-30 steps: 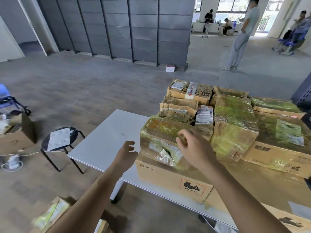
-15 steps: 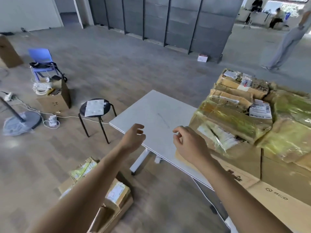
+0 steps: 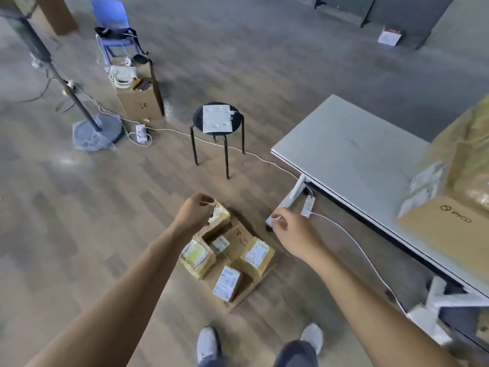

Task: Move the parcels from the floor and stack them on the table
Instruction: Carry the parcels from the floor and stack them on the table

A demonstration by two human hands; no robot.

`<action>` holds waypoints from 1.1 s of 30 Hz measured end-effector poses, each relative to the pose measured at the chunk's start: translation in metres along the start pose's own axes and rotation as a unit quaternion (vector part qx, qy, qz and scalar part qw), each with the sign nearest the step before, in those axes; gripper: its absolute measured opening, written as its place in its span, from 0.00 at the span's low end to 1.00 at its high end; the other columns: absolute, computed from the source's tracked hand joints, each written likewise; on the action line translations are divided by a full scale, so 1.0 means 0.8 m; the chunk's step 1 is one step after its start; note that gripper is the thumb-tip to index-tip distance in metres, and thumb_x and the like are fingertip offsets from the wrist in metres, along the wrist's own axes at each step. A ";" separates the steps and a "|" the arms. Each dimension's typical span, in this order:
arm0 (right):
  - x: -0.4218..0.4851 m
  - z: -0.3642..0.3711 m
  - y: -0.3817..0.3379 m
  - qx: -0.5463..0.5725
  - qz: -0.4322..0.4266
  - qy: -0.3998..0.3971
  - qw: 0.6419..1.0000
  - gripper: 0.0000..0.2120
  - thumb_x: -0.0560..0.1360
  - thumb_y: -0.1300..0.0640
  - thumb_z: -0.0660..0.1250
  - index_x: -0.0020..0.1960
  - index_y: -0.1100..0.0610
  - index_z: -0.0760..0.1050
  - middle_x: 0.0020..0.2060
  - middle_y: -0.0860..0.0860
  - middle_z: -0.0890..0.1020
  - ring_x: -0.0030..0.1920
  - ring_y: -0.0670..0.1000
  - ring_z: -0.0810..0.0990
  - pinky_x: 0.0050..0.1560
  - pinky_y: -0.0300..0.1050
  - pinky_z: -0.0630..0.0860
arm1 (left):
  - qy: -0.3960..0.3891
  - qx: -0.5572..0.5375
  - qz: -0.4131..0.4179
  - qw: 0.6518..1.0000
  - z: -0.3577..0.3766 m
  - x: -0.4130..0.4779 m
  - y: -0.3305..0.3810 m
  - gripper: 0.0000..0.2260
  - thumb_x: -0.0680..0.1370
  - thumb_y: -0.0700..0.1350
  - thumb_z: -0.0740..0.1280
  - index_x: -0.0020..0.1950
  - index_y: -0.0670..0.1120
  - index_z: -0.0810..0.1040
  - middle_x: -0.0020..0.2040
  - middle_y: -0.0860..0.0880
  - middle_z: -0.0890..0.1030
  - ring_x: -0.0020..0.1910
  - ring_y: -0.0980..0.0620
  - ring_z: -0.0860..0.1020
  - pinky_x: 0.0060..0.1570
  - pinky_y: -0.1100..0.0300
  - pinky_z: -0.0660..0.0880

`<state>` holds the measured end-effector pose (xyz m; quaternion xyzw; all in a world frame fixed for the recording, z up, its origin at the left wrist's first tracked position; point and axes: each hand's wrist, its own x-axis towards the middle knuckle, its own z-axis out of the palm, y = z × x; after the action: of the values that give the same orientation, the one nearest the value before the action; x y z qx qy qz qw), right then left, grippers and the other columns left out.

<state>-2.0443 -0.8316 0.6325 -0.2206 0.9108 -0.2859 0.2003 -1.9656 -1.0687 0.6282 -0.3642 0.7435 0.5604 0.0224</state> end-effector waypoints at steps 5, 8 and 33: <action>0.040 0.047 -0.015 0.013 0.055 -0.055 0.997 0.09 0.80 0.50 0.59 0.56 0.48 0.74 0.43 0.42 0.80 0.44 0.47 0.79 0.45 0.47 0.77 | 0.003 -0.002 -0.060 0.998 -0.029 0.039 -0.053 0.11 0.75 0.36 0.60 0.56 0.43 0.75 0.47 0.46 0.79 0.45 0.47 0.79 0.44 0.51 0.79; 0.080 0.076 -0.012 -0.002 0.073 -0.081 0.994 0.09 0.80 0.50 0.57 0.56 0.48 0.74 0.42 0.42 0.81 0.38 0.43 0.77 0.35 0.37 0.72 | 0.015 -0.006 -0.097 0.995 -0.031 0.059 -0.077 0.11 0.75 0.36 0.59 0.55 0.44 0.75 0.45 0.46 0.78 0.42 0.46 0.78 0.46 0.47 0.79; 0.528 0.576 0.261 -0.019 0.158 -0.155 0.975 0.25 0.81 0.49 0.58 0.75 0.56 0.62 0.68 0.55 0.73 0.56 0.54 0.79 0.47 0.43 0.72 | -0.034 0.017 -0.251 0.967 0.095 0.556 -0.526 0.08 0.74 0.37 0.67 0.53 0.42 0.74 0.40 0.45 0.78 0.39 0.49 0.77 0.46 0.50 0.80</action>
<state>-2.2259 -1.0947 0.0563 -0.1192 0.8973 -0.1954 0.3774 -2.0819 -1.2785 0.0598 -0.5197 0.6362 0.5362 0.1940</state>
